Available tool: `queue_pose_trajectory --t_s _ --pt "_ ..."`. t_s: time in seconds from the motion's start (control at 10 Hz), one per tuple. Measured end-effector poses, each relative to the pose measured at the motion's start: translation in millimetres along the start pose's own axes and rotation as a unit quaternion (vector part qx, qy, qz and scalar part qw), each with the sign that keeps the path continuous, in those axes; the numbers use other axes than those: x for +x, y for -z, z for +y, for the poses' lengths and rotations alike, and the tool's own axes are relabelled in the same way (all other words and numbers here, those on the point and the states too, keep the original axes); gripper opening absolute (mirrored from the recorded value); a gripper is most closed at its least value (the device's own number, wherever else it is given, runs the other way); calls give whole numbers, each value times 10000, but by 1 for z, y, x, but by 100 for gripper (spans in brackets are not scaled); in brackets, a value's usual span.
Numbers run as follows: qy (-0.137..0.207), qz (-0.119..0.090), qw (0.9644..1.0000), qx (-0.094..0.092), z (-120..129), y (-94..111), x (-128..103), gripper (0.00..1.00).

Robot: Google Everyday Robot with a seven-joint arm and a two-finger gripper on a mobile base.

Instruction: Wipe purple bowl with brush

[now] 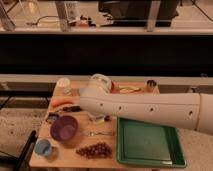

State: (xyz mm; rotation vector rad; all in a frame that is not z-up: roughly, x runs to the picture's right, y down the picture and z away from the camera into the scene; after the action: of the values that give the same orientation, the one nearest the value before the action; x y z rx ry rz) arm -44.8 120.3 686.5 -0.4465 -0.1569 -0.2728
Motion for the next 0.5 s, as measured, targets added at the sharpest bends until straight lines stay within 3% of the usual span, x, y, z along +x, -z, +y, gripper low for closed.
queue_pose_trajectory --t_s 0.5 --pt "-13 -541 9982 269 -43 -21 2 80"
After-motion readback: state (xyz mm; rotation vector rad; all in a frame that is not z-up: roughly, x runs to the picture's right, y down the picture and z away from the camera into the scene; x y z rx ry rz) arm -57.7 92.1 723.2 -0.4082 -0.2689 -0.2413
